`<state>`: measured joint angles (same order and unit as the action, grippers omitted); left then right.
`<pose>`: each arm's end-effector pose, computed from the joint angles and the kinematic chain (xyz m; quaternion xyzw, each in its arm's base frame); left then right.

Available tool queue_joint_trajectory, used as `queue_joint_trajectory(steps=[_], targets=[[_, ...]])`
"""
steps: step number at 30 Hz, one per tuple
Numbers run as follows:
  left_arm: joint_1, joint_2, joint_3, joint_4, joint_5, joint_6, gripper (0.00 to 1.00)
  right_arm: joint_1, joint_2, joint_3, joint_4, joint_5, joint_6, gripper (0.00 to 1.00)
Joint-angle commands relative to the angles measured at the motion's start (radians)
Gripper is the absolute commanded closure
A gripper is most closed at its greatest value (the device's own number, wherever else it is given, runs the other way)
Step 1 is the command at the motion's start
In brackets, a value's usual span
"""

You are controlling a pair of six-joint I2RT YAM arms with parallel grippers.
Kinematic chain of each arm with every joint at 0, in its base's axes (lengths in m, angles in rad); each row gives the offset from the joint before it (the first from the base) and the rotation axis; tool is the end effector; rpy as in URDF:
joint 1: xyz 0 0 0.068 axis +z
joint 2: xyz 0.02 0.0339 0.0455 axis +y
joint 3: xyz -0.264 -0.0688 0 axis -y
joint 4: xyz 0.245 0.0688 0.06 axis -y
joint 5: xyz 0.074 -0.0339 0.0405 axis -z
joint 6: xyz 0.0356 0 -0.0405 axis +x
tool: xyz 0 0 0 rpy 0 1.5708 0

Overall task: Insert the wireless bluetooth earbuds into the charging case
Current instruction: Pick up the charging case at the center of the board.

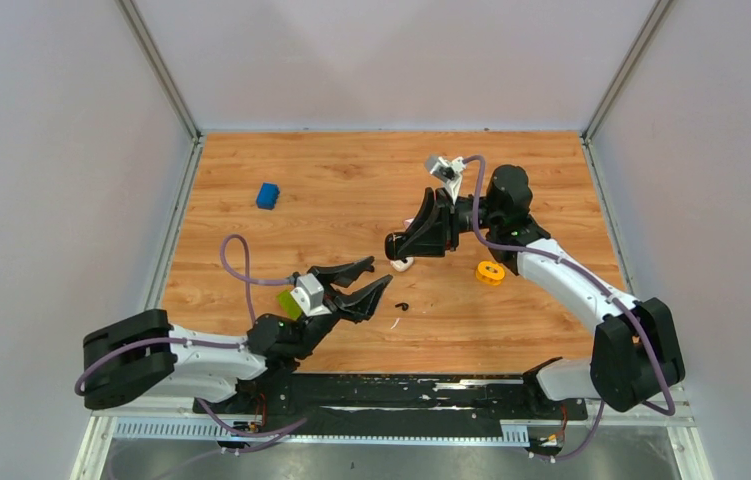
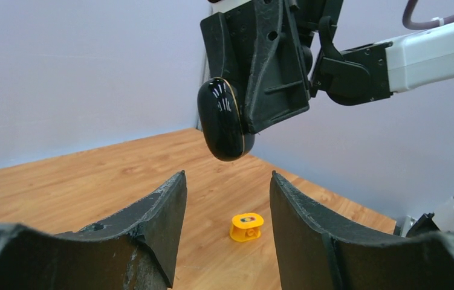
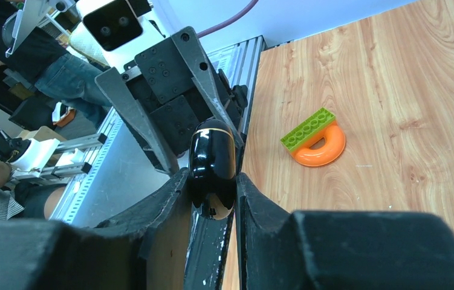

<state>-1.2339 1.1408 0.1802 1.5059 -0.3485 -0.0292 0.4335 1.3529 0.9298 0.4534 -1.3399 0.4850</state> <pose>0.0747 -0.1766 0.2428 0.1493 0.4837 -0.4380 0.7429 0.2514 0.1546 0.3279 -0.4315 0.5571 0.6370 0.3126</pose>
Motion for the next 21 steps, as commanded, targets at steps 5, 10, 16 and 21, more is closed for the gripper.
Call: queue_joint_trajectory(steps=[5, 10, 16, 21], targets=[[0.038, 0.078, 0.083, 0.102, 0.105, -0.084, 0.47, 0.003, -0.044, -0.009, 0.013, -0.028, -0.028, 0.79], [0.046, 0.093, 0.107, 0.102, 0.133, -0.088, 0.51, 0.004, -0.05, -0.01, -0.035, -0.03, -0.073, 0.78], [0.061, 0.104, 0.12, 0.102, 0.137, -0.106, 0.55, 0.018, -0.063, 0.002, -0.125, -0.026, -0.157, 0.77], [0.076, 0.135, 0.134, 0.101, 0.142, -0.128, 0.56, 0.025, -0.067, 0.005, -0.15, -0.026, -0.178, 0.77]])
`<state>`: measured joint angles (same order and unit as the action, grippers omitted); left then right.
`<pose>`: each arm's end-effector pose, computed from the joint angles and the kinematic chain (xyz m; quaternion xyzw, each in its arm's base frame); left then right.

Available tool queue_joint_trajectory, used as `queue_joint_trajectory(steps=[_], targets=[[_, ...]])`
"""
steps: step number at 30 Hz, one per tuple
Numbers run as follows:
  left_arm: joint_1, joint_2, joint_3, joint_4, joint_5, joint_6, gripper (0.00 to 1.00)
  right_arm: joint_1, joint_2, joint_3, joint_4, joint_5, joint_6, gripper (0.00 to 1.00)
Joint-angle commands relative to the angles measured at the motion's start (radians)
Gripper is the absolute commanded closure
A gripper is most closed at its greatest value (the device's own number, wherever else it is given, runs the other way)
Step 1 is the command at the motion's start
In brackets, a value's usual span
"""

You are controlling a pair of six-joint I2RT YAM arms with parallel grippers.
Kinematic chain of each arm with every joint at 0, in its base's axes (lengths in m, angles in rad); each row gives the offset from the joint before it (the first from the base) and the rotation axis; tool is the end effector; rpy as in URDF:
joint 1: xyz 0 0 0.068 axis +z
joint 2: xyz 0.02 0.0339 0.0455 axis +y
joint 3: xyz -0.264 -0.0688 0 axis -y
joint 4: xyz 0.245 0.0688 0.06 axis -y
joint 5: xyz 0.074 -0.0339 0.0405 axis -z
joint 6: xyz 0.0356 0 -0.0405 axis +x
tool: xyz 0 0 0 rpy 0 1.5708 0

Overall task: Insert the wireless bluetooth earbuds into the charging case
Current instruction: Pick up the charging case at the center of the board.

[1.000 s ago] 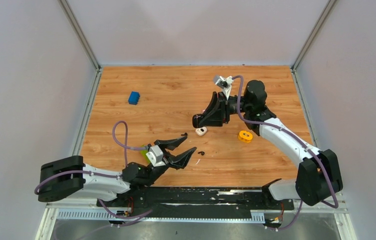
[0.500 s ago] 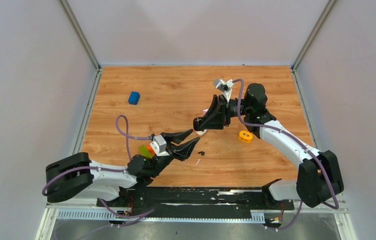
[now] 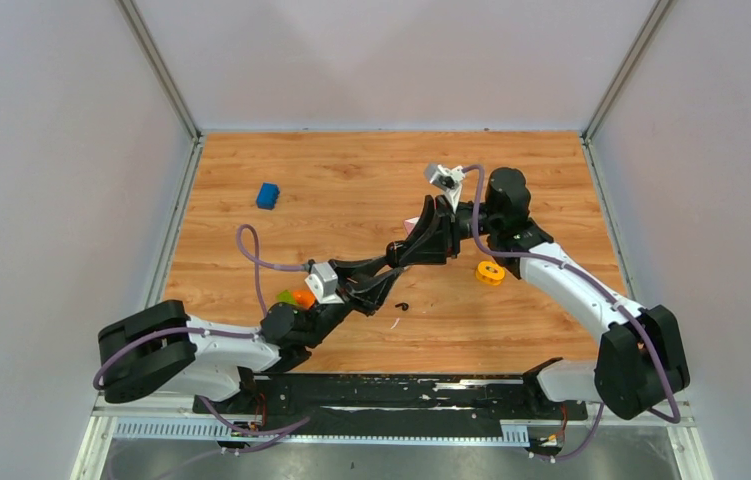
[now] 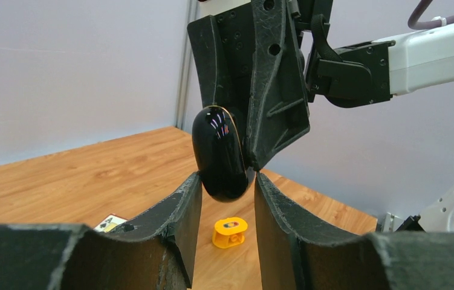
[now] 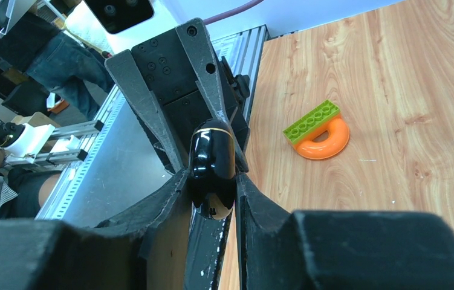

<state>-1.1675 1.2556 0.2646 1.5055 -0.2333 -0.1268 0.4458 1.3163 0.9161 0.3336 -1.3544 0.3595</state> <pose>0.0928 -0.1965 0.2459 0.1616 0.4842 -0.4704 0.7198 0.2413 0.1538 0.3234 -0.4522 0.5501 0.6296 0.3105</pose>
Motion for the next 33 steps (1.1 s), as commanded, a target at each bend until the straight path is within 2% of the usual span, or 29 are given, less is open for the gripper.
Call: queue_joint_trajectory(steps=[1, 4, 8, 11, 13, 16, 19, 22, 24, 28, 31, 33], targets=[[0.011, 0.025, 0.052, 0.102, 0.028, -0.034, 0.56, 0.013, -0.031, 0.019, -0.034, -0.013, -0.057, 0.77], [0.017, 0.037, 0.06, 0.101, 0.038, -0.047, 0.58, 0.014, -0.034, 0.021, -0.056, -0.015, -0.078, 0.76], [0.023, 0.041, 0.061, 0.102, 0.05, -0.046, 0.66, 0.014, -0.038, 0.024, -0.081, -0.009, -0.104, 0.74], [0.023, 0.042, 0.054, 0.102, 0.05, -0.034, 0.79, 0.014, -0.044, 0.038, -0.157, 0.017, -0.174, 0.67], [0.024, 0.042, 0.045, 0.101, 0.043, -0.03, 0.86, 0.014, -0.045, 0.062, -0.284, 0.047, -0.262, 0.59], [0.024, 0.041, 0.013, 0.101, 0.036, -0.027, 0.93, 0.014, -0.037, 0.107, -0.437, 0.107, -0.389, 0.45], [0.024, 0.031, -0.038, 0.101, 0.039, -0.022, 0.97, 0.013, -0.02, 0.14, -0.535, 0.12, -0.47, 0.39], [0.024, 0.012, -0.092, 0.07, 0.059, -0.019, 1.0, 0.013, -0.007, 0.185, -0.678, 0.132, -0.621, 0.34], [0.025, -0.02, -0.11, -0.01, 0.093, -0.015, 1.0, 0.013, 0.008, 0.221, -0.801, 0.147, -0.76, 0.31], [0.025, -0.112, -0.071, -0.315, 0.183, 0.035, 1.0, 0.025, 0.057, 0.272, -1.031, 0.172, -1.062, 0.3], [0.024, -0.153, -0.019, -0.554, 0.219, 0.1, 1.0, 0.063, 0.11, 0.284, -1.154, 0.257, -1.216, 0.35], [0.024, -0.134, -0.013, -0.587, 0.237, 0.109, 1.0, 0.084, 0.131, 0.267, -1.161, 0.275, -1.267, 0.38]])
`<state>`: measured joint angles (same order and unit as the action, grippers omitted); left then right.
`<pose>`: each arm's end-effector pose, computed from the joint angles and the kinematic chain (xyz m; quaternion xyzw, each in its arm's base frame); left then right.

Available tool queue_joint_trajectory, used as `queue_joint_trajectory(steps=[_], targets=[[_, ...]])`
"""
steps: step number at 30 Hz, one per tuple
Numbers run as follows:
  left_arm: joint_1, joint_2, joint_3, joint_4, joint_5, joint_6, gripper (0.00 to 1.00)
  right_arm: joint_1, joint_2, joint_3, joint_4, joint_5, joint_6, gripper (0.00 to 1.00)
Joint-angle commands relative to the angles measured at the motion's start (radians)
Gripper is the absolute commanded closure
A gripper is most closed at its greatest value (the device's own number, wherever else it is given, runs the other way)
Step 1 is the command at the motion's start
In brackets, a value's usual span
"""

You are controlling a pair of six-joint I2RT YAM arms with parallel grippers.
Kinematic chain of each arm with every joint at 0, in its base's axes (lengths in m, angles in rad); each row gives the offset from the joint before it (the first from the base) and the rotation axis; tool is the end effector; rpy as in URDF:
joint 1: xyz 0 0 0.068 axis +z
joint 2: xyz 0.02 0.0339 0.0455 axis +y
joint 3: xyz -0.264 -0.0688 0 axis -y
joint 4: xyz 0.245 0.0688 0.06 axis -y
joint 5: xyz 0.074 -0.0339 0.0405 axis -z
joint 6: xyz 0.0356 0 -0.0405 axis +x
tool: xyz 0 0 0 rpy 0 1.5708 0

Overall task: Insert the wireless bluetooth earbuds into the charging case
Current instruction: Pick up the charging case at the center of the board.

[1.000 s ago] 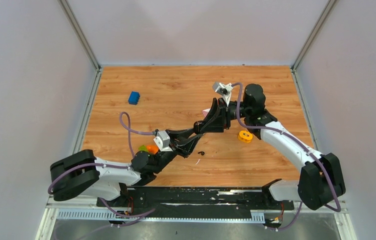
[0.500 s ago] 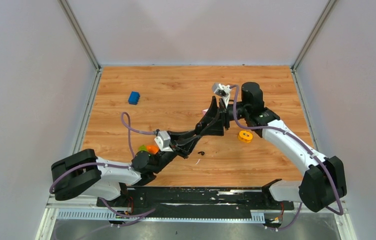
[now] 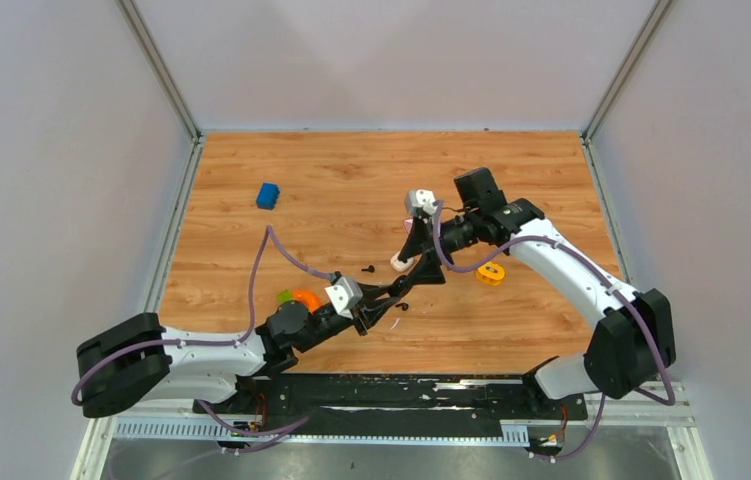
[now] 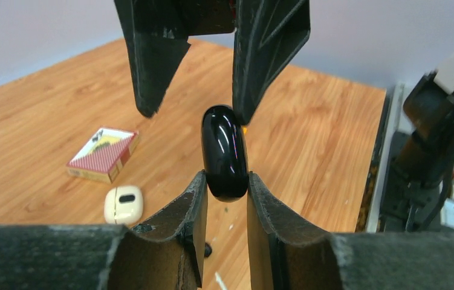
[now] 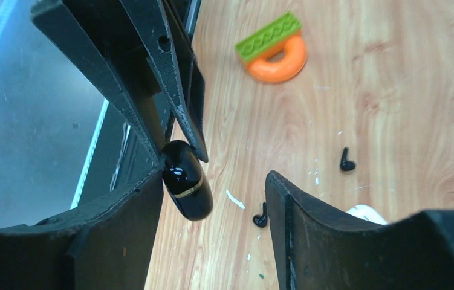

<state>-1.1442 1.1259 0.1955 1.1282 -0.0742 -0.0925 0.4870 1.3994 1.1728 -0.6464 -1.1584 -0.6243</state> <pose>0.0886 -0.1885 0.2127 0.2931 0.5622 -0.4289 0.6434 0.2356 0.1617 0.3094 -0.5738 0.5695 0.4935 0.3207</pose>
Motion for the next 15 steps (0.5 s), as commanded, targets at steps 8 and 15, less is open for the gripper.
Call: queue_joint_trajectory(steps=[8, 15], targets=[[0.001, 0.108, 0.08, -0.272, 0.193, 0.126, 1.0, 0.123, 0.057, -0.047, -0.203, 0.16, -0.428, 0.41], [0.001, 0.108, 0.085, -0.305, 0.191, 0.148, 1.0, 0.171, 0.11, -0.071, -0.215, 0.256, -0.465, 0.42]])
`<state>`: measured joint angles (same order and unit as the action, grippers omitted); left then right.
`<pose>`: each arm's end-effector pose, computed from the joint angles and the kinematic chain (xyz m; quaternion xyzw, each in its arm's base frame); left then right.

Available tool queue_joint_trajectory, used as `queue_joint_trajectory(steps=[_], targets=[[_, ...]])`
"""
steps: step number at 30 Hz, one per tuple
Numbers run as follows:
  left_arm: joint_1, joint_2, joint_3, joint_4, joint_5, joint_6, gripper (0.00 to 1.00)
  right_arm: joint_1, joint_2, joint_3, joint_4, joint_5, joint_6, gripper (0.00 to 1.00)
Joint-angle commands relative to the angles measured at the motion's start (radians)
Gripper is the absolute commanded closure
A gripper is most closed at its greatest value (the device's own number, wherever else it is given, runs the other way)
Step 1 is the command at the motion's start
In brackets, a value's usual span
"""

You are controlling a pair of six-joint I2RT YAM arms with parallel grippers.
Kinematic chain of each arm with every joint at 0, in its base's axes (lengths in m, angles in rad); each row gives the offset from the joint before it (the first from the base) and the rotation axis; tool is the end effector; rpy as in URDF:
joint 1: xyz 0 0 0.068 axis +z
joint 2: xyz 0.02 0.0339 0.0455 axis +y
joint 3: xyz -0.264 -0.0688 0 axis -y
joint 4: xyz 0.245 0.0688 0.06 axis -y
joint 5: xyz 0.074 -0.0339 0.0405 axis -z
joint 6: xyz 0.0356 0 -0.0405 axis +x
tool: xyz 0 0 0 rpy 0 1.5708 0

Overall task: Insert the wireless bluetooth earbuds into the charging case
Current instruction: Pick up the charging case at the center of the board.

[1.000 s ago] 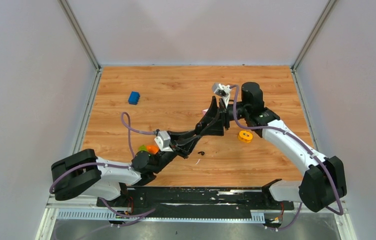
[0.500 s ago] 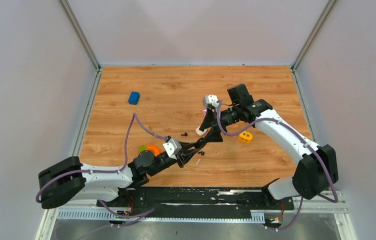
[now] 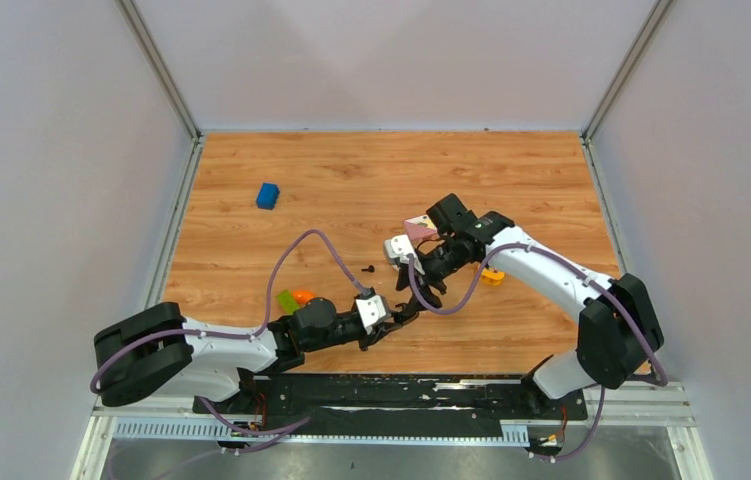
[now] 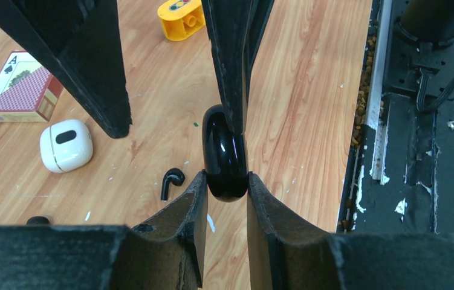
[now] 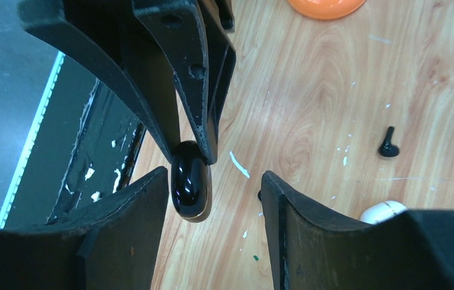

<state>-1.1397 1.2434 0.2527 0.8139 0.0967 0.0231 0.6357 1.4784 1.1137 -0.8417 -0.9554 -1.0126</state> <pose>0.0919 -0.2079 0.1722 0.4465 0.6230 -0.3711 0.5242 0.2077 0.1894 0.2567 -0.6976 0.5320 0.4140 0.2428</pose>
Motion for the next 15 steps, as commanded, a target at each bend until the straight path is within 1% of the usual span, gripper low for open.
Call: queue_joint_trajectory(steps=[1, 5, 9, 15], targets=[[-0.003, -0.014, 0.027, 0.013, 0.021, 0.032, 1.0, 0.028, 0.038, -0.014, -0.02, 0.064, -0.079, 0.43], [-0.004, -0.038, 0.01, 0.03, 0.025, 0.032, 1.0, 0.039, 0.054, -0.008, -0.019, 0.078, -0.078, 0.43], [-0.005, -0.065, 0.002, 0.019, -0.001, 0.041, 1.0, 0.043, 0.067, 0.001, -0.042, 0.091, -0.087, 0.45], [-0.003, -0.071, 0.002, 0.012, -0.009, 0.043, 1.0, 0.046, 0.075, 0.005, -0.052, 0.098, -0.08, 0.54]])
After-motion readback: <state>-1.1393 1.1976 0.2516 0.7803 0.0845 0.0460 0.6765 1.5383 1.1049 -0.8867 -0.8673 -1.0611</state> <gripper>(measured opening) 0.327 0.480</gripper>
